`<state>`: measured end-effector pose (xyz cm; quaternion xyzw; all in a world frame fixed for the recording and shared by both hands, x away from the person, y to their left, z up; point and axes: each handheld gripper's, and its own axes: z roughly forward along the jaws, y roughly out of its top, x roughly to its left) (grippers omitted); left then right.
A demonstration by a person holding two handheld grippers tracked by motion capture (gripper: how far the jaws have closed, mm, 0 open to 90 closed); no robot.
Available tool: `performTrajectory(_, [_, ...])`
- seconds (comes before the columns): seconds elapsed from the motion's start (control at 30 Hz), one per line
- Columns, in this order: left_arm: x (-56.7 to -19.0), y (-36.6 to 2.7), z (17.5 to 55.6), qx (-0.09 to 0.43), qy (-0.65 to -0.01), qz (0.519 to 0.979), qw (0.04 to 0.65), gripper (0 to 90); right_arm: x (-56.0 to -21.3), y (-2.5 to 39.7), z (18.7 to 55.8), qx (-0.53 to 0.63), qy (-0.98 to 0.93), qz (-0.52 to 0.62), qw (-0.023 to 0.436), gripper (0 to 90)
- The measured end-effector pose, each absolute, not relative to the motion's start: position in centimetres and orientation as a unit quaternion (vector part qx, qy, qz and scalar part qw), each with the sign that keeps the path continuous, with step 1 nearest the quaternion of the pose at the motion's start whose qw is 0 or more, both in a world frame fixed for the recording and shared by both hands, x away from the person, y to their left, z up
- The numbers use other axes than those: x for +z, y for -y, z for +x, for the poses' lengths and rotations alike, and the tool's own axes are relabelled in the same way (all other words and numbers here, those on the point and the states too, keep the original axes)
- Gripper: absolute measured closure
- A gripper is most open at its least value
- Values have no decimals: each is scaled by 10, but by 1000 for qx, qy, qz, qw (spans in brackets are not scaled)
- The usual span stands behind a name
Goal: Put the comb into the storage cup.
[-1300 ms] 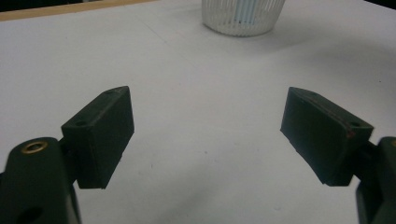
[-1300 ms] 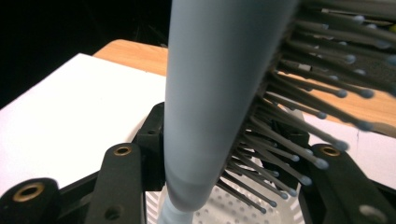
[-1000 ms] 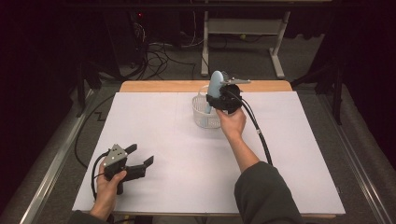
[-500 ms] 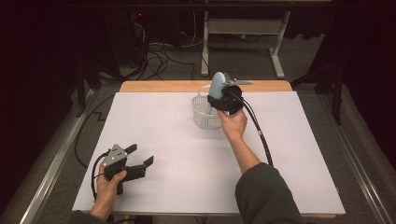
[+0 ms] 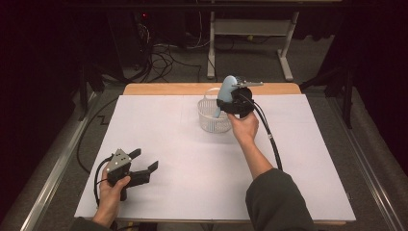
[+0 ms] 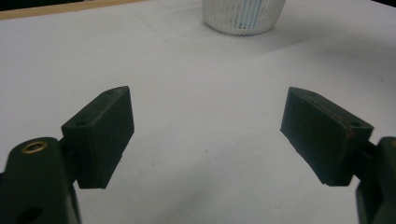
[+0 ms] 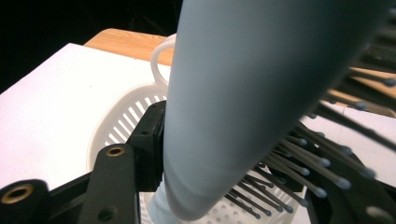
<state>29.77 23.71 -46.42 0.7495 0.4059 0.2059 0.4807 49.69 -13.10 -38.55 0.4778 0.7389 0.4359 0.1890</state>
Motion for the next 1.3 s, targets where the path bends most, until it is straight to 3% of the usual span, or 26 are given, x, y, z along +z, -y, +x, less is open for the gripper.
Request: performTrajectory(1.3, [-465,-237,298,205,-408,750,478,182,-382,146,499,403,-756,480,190,349])
